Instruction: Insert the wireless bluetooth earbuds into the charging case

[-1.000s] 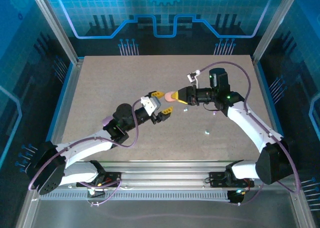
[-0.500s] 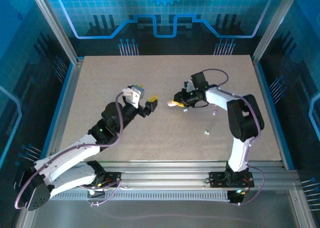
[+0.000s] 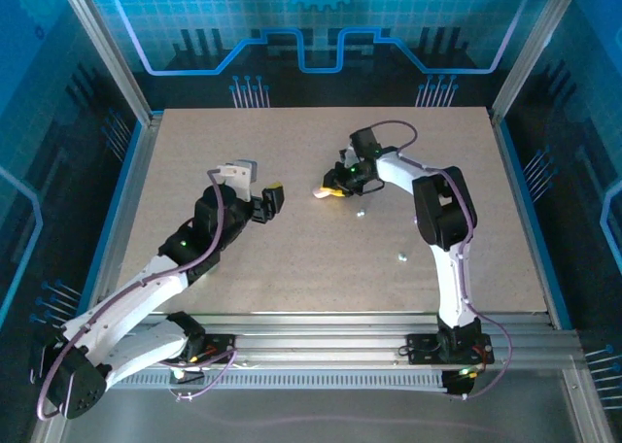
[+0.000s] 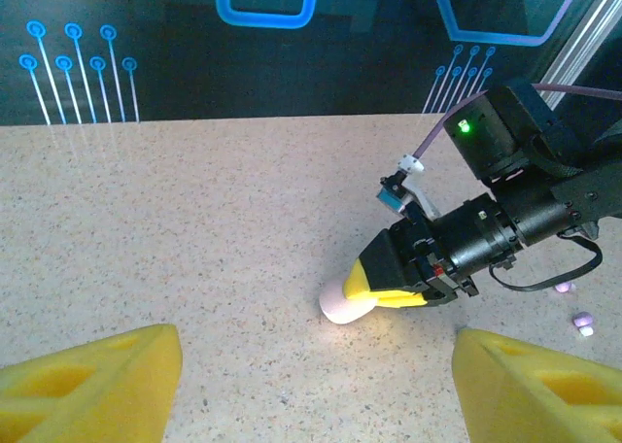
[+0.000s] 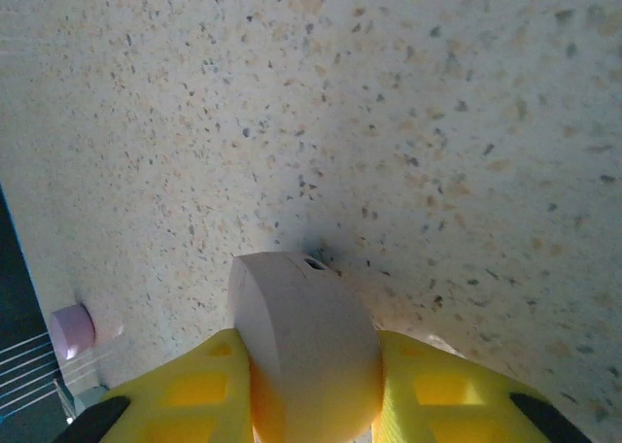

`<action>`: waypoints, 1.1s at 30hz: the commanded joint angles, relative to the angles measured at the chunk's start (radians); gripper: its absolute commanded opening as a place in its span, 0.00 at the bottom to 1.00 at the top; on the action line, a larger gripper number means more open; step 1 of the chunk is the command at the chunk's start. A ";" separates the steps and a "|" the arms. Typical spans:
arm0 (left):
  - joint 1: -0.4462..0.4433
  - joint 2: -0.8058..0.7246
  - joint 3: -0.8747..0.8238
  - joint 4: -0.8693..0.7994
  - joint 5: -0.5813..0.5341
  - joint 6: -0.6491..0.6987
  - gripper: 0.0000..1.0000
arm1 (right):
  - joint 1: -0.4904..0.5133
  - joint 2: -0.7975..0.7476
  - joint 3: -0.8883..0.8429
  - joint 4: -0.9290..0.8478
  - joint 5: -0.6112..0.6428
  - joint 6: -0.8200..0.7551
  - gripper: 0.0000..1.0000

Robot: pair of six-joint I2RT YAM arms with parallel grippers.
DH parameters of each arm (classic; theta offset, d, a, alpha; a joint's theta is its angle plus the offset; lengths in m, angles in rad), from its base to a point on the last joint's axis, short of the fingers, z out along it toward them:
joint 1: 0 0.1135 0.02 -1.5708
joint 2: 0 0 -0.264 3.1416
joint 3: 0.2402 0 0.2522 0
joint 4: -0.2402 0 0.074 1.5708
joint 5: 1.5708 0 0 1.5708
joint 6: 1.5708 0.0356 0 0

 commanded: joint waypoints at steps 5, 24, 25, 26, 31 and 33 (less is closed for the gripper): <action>0.030 0.001 0.040 -0.105 -0.020 -0.093 0.76 | 0.013 0.002 0.009 -0.097 0.059 -0.035 0.40; 0.318 -0.017 -0.035 -0.619 -0.115 -0.631 0.86 | 0.028 -0.434 -0.120 -0.203 0.175 -0.234 0.68; 0.330 -0.022 -0.046 -0.642 -0.126 -0.654 0.87 | 0.031 -0.476 -0.153 -0.196 0.169 -0.237 0.68; 0.341 -0.028 -0.058 -0.661 -0.134 -0.667 0.87 | 0.034 -0.515 -0.189 -0.186 0.161 -0.241 0.69; 0.397 -0.025 -0.078 -0.789 -0.176 -0.738 0.90 | 0.038 -0.692 -0.369 -0.135 0.135 -0.232 0.71; 0.404 -0.019 -0.089 -0.804 -0.178 -0.744 0.90 | 0.038 -0.739 -0.427 -0.122 0.123 -0.227 0.71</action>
